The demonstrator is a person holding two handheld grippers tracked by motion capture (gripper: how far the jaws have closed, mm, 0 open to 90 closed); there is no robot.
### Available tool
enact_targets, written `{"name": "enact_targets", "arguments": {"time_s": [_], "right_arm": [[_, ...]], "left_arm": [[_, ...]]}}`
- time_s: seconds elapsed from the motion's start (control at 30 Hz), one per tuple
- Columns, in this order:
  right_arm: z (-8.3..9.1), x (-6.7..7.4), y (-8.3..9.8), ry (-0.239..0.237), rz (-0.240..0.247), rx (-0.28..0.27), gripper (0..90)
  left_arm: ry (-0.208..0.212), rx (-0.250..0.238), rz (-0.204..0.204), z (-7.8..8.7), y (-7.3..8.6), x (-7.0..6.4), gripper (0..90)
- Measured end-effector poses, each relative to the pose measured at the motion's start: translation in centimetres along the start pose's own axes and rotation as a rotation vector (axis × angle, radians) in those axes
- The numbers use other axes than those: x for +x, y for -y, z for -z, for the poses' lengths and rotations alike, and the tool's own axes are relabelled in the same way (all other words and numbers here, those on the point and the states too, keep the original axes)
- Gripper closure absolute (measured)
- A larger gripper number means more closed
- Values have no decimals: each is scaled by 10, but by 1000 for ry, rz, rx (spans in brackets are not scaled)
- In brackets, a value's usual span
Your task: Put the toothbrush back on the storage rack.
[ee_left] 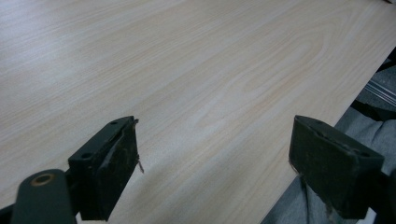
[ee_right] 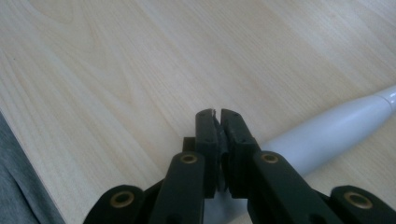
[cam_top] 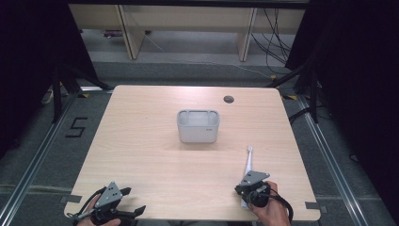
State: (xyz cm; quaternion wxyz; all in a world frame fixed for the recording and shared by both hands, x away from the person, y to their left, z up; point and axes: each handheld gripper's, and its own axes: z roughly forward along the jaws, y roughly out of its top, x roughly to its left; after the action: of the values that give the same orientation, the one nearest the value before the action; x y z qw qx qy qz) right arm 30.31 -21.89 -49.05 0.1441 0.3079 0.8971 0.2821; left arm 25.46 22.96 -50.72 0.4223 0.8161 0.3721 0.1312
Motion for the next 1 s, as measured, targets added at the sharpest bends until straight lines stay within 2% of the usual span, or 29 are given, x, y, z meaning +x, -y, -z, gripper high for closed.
{"name": "enact_targets", "arguments": {"time_s": [0.13, 0.2, 0.23, 0.3, 0.37, 0.4, 0.5, 0.53, 0.6, 0.63, 0.67, 0.7, 0.77, 0.83, 0.87, 0.9, 1.0], "right_arm": [[3, 1, 2, 7, -24, 5, 863], [4, 0, 4, 16, -6, 4, 863], [5, -1, 4, 7, -14, 20, 863], [7, -2, 5, 5, -18, 25, 863], [6, -3, 7, 19, -7, 0, 863], [7, -4, 9, 13, -28, 7, 863], [11, -5, 11, 27, -23, 13, 864], [13, -7, 12, 17, -30, 25, 864], [13, -9, 15, 22, -28, 8, 865], [13, -9, 15, 22, -28, 8, 865], [14, -11, 15, 12, -27, 24, 864], [16, -12, 16, 28, -17, 20, 865], [15, -12, 18, 25, -35, 15, 865], [16, -13, 20, 24, -38, 26, 865], [17, -14, 20, 19, -34, 38, 864], [17, -15, 20, 21, -34, 37, 863], [19, -15, 19, 25, -39, 26, 849]], "left_arm": [[0, -1, 1, 0, 0, 0, 150], [0, 0, 0, 0, 0, 0, 150], [2, -7, 9, 0, 0, -1, 150], [0, 0, 1, 0, 0, 0, 150], [0, -1, 1, 0, 0, 0, 150], [0, -1, 1, 0, 0, 0, 150], [2, 5, 0, 0, 0, 0, 150], [10, -15, 23, -1, 0, -2, 150], [10, -15, 23, -1, 0, -2, 150], [3, -3, 11, -1, 0, 0, 150], [9, -15, 26, -1, 0, -2, 150], [9, -15, 26, -1, 0, -2, 150], [7, -15, 31, -2, 0, -2, 150], [7, -13, 29, -2, 0, -1, 150], [1, 1, 13, -1, 0, 0, 150], [8, -11, 27, -2, 0, -1, 150], [8, -19, 29, -3, 1, -1, 150]]}}
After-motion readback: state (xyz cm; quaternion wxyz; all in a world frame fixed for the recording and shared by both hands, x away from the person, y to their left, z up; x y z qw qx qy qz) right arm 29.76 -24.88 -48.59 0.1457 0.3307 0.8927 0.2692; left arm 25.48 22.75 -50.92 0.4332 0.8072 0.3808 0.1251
